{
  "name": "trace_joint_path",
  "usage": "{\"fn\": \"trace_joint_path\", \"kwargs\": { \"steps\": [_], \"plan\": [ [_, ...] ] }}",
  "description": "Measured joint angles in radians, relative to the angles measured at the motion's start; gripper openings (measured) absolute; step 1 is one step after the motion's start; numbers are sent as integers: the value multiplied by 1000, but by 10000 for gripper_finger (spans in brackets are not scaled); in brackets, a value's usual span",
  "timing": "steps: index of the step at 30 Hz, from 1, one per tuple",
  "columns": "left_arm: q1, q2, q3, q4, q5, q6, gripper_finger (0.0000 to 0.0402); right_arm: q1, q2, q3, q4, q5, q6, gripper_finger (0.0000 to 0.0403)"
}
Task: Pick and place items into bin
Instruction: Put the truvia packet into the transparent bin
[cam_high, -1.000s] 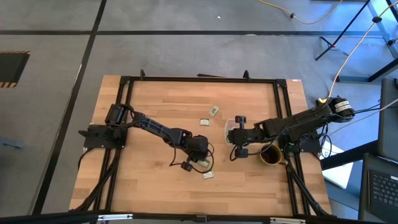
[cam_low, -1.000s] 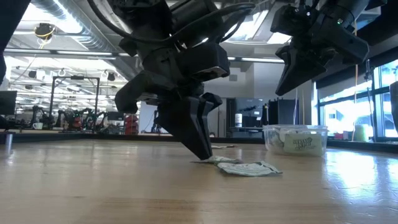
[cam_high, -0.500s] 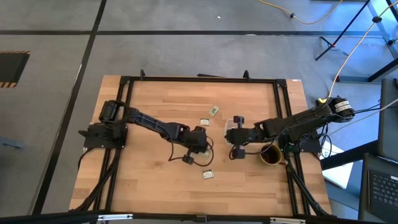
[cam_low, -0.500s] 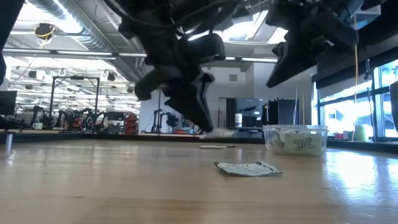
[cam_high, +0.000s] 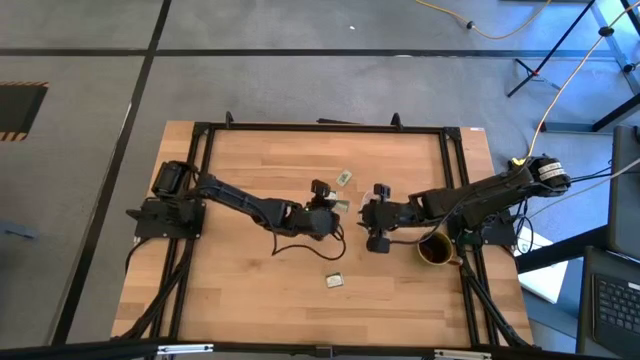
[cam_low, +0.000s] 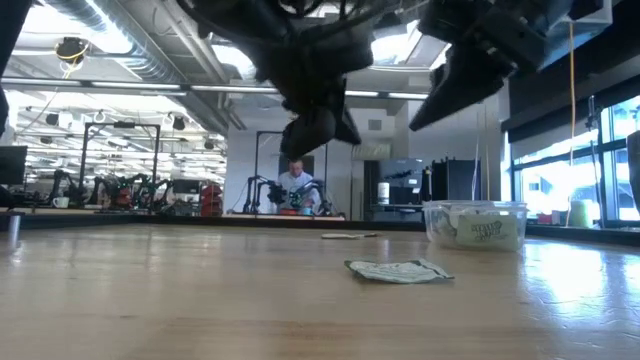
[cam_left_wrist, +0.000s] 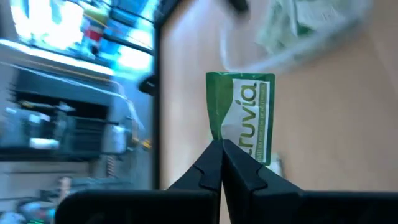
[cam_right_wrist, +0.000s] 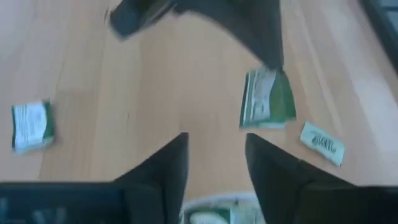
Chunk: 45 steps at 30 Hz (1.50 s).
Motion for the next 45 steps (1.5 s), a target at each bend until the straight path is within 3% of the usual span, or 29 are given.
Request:
{"fn": "trace_joint_path", "kwargs": {
  "steps": [6,11,15,31,45],
  "plan": [
    [-37,0,0,167,-70,169,1,-26,0,0,78,0,10,201],
    [-58,0,1,176,-162,227,2,-48,0,0,82,1,129,205],
    [-63,0,1,176,-219,236,1,-51,0,0,81,0,134,205],
    [-72,0,1,176,-273,244,1,-51,0,0,48,1,163,205],
    [-95,0,2,177,-205,218,2,-64,0,0,116,-11,135,202]
  ]
}}
